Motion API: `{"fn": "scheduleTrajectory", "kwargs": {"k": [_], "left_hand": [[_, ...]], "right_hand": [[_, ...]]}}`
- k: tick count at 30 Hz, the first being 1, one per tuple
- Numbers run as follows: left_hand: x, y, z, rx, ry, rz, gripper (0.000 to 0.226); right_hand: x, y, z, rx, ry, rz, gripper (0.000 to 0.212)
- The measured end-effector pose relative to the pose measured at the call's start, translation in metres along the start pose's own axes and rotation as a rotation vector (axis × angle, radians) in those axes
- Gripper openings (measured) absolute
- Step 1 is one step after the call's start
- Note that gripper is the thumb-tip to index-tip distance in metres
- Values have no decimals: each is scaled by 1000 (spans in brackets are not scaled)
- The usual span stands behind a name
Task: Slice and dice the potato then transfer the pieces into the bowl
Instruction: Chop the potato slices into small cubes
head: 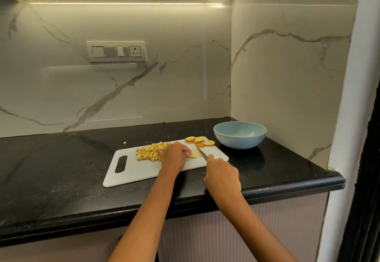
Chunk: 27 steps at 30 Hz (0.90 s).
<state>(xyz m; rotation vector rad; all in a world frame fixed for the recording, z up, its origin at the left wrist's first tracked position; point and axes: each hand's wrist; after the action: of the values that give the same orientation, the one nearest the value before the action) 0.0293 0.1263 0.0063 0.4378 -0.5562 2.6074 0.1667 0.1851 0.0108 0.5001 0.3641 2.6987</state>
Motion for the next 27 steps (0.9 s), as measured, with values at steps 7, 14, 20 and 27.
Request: {"fn": "scheduleTrajectory", "kwargs": {"k": [7,14,20,27], "left_hand": [[0,4,4,-47,-21,67,17],[0,2,4,-18,3,41,16],[0,3,6,9,38,19,16],[0,6,3,30,23,20,15]], "right_hand": [[2,4,3,1,48,37,31],[3,6,4,-5,65,62,30],[10,21,1,-54,50,82,29],[3,17,-2,-121,48,126,25]]}}
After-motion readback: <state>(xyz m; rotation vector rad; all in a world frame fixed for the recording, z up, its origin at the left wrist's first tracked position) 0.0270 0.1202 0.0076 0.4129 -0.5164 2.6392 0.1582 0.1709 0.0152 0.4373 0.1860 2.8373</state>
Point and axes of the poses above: each hand's wrist, its own x-axis towards the middle knuckle, its own z-axis out of the back of the hand, y = z × x, and after that the axes turned 8 degrees about x, right-handed
